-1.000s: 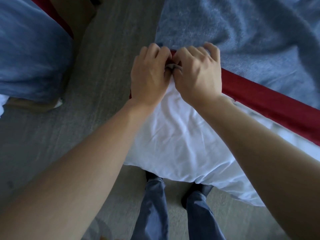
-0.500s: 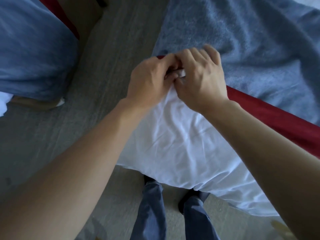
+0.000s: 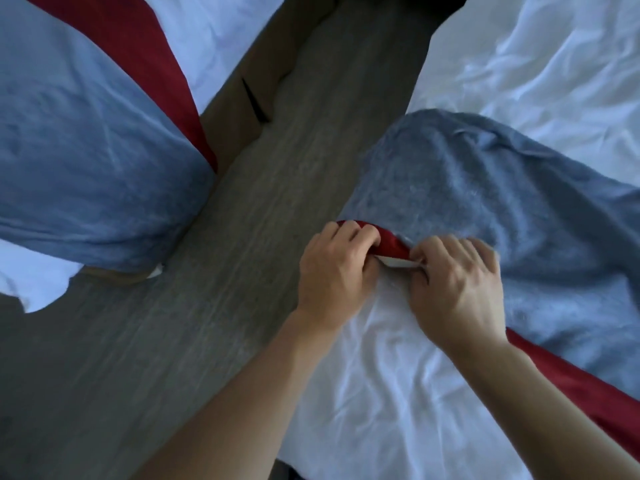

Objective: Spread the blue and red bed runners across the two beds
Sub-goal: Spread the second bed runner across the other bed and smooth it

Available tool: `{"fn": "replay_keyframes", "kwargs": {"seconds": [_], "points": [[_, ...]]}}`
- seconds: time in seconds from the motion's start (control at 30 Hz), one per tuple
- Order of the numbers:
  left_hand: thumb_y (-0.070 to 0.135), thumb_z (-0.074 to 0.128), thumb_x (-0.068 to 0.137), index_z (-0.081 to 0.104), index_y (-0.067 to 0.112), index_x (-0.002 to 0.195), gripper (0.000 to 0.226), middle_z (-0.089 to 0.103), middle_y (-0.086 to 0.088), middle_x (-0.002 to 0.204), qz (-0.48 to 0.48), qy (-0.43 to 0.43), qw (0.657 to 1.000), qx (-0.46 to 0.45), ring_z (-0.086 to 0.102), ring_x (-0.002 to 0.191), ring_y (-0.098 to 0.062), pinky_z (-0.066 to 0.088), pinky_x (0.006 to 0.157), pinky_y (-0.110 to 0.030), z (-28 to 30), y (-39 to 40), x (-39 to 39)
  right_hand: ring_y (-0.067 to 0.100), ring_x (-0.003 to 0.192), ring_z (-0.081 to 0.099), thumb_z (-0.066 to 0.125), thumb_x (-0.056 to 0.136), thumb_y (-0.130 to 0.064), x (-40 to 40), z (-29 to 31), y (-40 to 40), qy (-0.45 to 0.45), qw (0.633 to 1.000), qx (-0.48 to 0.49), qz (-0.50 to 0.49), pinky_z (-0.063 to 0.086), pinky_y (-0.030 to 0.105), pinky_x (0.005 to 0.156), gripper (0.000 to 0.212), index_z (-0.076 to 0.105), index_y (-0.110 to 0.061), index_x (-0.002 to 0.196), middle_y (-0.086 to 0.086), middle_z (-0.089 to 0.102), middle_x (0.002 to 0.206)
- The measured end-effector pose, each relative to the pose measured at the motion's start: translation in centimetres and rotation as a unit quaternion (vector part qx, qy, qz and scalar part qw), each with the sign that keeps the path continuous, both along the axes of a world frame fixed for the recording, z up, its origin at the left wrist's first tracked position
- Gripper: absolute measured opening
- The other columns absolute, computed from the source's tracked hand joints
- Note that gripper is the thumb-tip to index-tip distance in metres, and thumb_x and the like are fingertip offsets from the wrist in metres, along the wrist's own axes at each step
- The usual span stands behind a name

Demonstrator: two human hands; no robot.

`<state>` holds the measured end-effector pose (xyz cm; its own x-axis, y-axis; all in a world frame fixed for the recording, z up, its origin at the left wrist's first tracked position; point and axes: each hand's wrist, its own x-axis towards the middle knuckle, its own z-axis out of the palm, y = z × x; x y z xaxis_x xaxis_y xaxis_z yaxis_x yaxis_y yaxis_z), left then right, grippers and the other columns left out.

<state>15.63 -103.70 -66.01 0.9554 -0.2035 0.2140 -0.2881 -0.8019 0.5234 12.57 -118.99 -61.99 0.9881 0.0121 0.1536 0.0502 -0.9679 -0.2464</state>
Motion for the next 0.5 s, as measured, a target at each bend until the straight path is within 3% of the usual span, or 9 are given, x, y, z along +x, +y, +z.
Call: {"fn": "replay_keyframes", "kwargs": {"seconds": [0.1,0.33,0.43,0.5], "points": [[0.016,0.058,0.080,0.063,0.019,0.088,0.009,0.061,0.002,0.083,-0.009,-0.017,1.000,-0.015,0.055,0.077,-0.024,0.045,0.066,-0.039,-0.2,0.1,0.3,0.024,0.079,0.059,0.069,0.080,-0.007,0.5,-0.5,2.4,0.019,0.998,-0.018,0.056,0.040,0.050,0.104,0.017,0.062,-0.014,0.094,0.000,0.059,0.081],[0.007,0.060,0.077,0.064,0.014,0.089,0.015,0.062,0.000,0.083,0.028,0.056,0.998,0.006,0.056,0.078,-0.024,0.046,0.068,-0.041,-2.6,2.0,-0.7,0.024,0.067,0.058,0.061,0.077,-0.007,1.9,-0.4,1.7,-0.005,1.000,-0.005,0.025,0.039,0.046,0.103,0.008,0.061,-0.015,0.074,-0.002,0.058,0.068],[0.005,0.067,0.076,0.063,0.015,0.089,0.017,0.061,0.001,0.086,0.055,0.055,0.997,0.000,0.055,0.080,-0.022,0.045,0.069,-0.041,-3.0,4.4,-0.9,0.028,0.076,0.062,0.065,0.079,-0.015,0.4,-1.1,2.5,0.052,0.997,-0.022,0.050,0.039,0.051,0.104,0.003,0.064,-0.015,0.082,0.000,0.062,0.075],[0.003,0.070,0.075,0.060,0.015,0.089,0.021,0.059,0.001,0.088,0.059,0.049,0.997,0.004,0.054,0.081,-0.021,0.045,0.070,-0.040,-3.1,6.2,-1.3,0.028,0.083,0.062,0.074,0.075,-0.017,0.1,-1.7,4.0,0.079,0.994,-0.029,0.065,0.039,0.050,0.105,0.020,0.066,-0.017,0.093,0.000,0.062,0.081]]}}
